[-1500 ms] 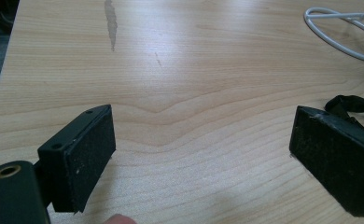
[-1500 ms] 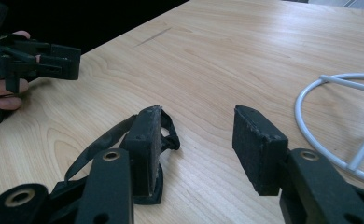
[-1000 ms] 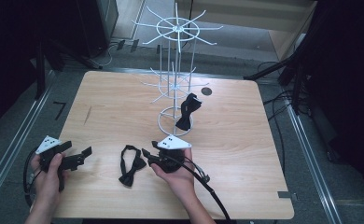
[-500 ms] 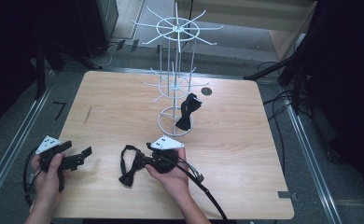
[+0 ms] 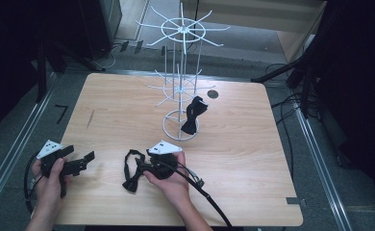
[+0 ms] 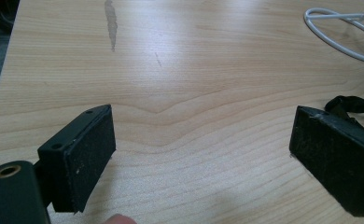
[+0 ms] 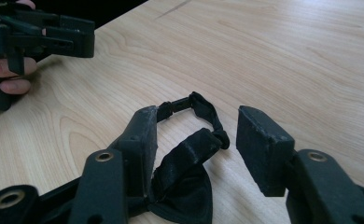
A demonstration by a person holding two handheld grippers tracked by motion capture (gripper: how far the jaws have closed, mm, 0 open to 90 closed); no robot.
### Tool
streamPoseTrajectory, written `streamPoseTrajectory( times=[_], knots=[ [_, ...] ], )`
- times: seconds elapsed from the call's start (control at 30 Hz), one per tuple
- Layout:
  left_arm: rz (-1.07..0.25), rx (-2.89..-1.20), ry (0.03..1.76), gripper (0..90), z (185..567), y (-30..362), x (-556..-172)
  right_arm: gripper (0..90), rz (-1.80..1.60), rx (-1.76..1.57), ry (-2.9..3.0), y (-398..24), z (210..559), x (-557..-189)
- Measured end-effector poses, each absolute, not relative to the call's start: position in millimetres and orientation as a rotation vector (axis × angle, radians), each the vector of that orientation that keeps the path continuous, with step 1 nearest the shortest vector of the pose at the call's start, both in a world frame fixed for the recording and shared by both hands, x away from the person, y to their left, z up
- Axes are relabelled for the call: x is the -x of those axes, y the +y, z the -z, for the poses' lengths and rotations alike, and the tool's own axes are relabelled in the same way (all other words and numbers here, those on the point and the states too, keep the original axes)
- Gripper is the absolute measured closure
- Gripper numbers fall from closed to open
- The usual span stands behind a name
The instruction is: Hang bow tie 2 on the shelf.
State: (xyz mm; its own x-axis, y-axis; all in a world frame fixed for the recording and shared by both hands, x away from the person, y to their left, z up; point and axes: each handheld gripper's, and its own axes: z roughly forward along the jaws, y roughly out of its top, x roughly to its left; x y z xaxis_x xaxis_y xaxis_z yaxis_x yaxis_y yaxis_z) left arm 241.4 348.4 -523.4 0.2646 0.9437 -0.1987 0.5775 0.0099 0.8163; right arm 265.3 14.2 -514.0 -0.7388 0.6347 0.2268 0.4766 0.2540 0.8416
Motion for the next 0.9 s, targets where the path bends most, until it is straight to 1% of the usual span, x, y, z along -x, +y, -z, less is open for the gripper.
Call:
streamPoseTrajectory(
  times=[0.3,0.57,0.7,0.8,0.9],
  knots=[
    [-0.535,-1.674,1.417,7.7,523,348,-241,42.1,-1.456,-1.104,2.382,22,521,-268],
    [-0.536,-1.673,1.417,7.7,523,348,-241,42.9,-1.402,-1.129,2.42,29,529,-269],
    [-0.536,-1.673,1.417,7.7,523,348,-241,46.4,-1.361,-1.139,2.444,31,533,-268],
    [-0.536,-1.673,1.416,7.7,523,348,-241,51.8,-1.338,-1.14,2.46,32,536,-268],
    [-0.536,-1.673,1.417,7.7,523,348,-241,59.3,-1.327,-1.137,2.469,33,537,-268]
  ],
)
